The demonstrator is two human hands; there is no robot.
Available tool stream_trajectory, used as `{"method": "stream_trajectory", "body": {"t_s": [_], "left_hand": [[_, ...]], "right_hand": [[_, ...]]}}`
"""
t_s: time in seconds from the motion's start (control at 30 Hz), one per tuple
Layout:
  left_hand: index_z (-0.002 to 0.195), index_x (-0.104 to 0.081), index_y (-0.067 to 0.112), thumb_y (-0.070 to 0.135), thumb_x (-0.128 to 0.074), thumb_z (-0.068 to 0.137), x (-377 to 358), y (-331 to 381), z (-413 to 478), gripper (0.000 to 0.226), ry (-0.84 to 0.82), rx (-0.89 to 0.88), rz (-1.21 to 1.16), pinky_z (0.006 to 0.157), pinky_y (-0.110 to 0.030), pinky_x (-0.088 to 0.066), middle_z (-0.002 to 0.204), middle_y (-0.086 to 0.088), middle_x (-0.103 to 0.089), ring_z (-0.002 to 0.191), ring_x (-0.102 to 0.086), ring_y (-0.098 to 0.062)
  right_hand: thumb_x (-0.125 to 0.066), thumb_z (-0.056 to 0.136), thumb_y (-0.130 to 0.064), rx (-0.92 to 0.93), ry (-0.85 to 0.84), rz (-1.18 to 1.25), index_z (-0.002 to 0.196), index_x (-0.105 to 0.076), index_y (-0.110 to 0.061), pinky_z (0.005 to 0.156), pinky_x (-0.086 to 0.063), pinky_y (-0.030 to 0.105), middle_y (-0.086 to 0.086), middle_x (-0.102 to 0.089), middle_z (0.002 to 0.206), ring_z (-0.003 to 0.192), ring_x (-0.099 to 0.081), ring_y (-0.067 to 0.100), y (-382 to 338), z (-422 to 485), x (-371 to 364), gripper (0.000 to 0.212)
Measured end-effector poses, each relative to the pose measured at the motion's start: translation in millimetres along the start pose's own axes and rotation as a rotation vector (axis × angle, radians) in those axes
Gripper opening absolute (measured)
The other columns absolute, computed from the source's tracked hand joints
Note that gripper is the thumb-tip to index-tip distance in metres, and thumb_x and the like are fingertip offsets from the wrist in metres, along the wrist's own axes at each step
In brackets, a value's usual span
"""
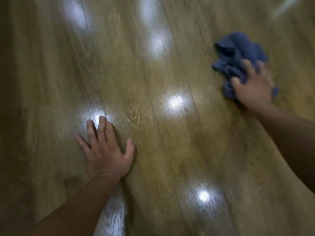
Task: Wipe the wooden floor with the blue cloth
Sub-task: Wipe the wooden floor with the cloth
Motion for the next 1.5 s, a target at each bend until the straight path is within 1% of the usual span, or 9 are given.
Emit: {"method": "stream_trajectory", "body": {"t_s": [0.13,0.27,0.53,0.7,0.83,0.97,1.27,1.4,1.5], "left_hand": [[0.135,-0.047,-0.003,0.056,-0.038,0.081,-0.1,0.8,1.1,0.081,-0.039,0.010,0.018,0.115,-0.072,-0.005,0.155,-0.016,-0.036,0.148,-0.018,-0.043],[0.135,-0.046,-0.002,0.056,-0.040,0.081,-0.5,-0.2,0.5,0.079,-0.026,0.001,0.022,0.115,-0.071,-0.003,0.155,-0.016,-0.035,0.147,-0.020,-0.043],[0.132,-0.046,0.003,0.057,-0.042,0.080,3.5,-3.7,-4.5,0.075,0.038,0.053,0.011,0.114,-0.065,-0.013,0.149,-0.018,-0.041,0.143,-0.026,-0.039],[0.108,-0.051,0.007,0.060,-0.039,0.077,23.3,55.4,48.2,0.062,0.039,0.115,0.119,0.105,-0.066,-0.032,0.117,-0.025,-0.054,0.117,-0.046,-0.047],[0.137,-0.044,0.018,0.056,-0.039,0.084,16.4,161.2,122.5,0.065,-0.019,-0.161,0.036,0.116,-0.066,-0.009,0.150,-0.014,-0.041,0.138,-0.035,-0.040],[0.144,-0.034,0.030,0.066,-0.028,0.085,1.4,139.4,154.9,0.069,-0.042,0.029,0.011,0.114,-0.073,-0.005,0.158,-0.007,-0.029,0.146,-0.022,-0.035],[0.153,-0.029,0.032,0.062,-0.022,0.091,-13.8,127.0,143.6,0.069,-0.094,0.018,0.085,0.111,-0.074,-0.007,0.164,-0.003,-0.023,0.148,-0.016,-0.031],[0.152,-0.038,0.029,0.058,-0.029,0.087,-10.4,131.8,143.9,0.072,-0.130,0.032,0.057,0.112,-0.075,-0.005,0.162,-0.004,-0.030,0.149,-0.020,-0.034],[0.152,-0.037,0.029,0.058,-0.033,0.088,-9.8,132.9,145.9,0.070,-0.110,0.014,0.052,0.110,-0.077,-0.006,0.162,-0.003,-0.029,0.150,-0.019,-0.035]], "right_hand": [[-0.040,0.086,-0.058,-0.327,0.038,0.005,0.145,-0.027,-0.041,0.114,-0.029,0.060,0.009,-0.028,0.152,0.139,-0.032,0.040,130.1,-100.9,7.3,0.063],[-0.036,0.087,-0.058,-0.489,0.072,-0.025,0.146,-0.028,-0.042,0.115,-0.017,0.060,0.005,-0.022,0.159,0.141,-0.024,0.044,131.6,-148.4,0.3,0.062],[-0.047,0.086,-0.054,-0.402,0.153,0.031,0.146,-0.041,-0.037,0.115,-0.020,0.057,0.006,-0.026,0.158,0.140,-0.025,0.044,122.4,-153.6,6.3,0.062],[-0.047,0.082,-0.060,-0.411,0.117,0.071,0.145,-0.042,-0.042,0.114,-0.019,0.055,0.003,-0.027,0.158,0.140,-0.025,0.043,130.0,-145.7,3.4,0.065],[-0.041,0.079,-0.062,-0.400,0.135,0.076,0.143,-0.046,-0.041,0.111,-0.022,0.059,0.004,-0.032,0.156,0.138,-0.027,0.044,132.4,-146.7,1.3,0.067],[-0.048,0.080,-0.055,-0.355,0.265,0.053,0.137,-0.057,-0.034,0.100,-0.033,0.060,0.010,-0.045,0.148,0.128,-0.039,0.048,133.7,-145.8,2.3,0.061],[-0.047,0.091,-0.041,-0.324,0.360,-0.098,0.128,-0.068,-0.016,0.098,-0.042,0.056,0.018,-0.057,0.138,0.120,-0.055,0.043,127.5,-145.1,12.0,0.048],[-0.021,0.088,-0.061,-0.397,0.087,-0.096,0.142,-0.053,-0.017,0.115,-0.031,0.052,0.014,-0.046,0.148,0.137,-0.041,0.035,133.7,-113.9,1.4,0.077],[-0.032,0.087,-0.062,-0.473,0.131,0.034,0.155,-0.021,-0.031,0.121,-0.018,0.057,0.009,-0.023,0.162,0.148,-0.021,0.034,102.1,-60.3,10.0,0.076]]}}
Point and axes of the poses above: each hand's wrist, its own z-axis towards the middle knuckle, its own x-axis out of the back of the hand, y = z × x, the point moved 7 cm from there along z, towards the middle knuckle
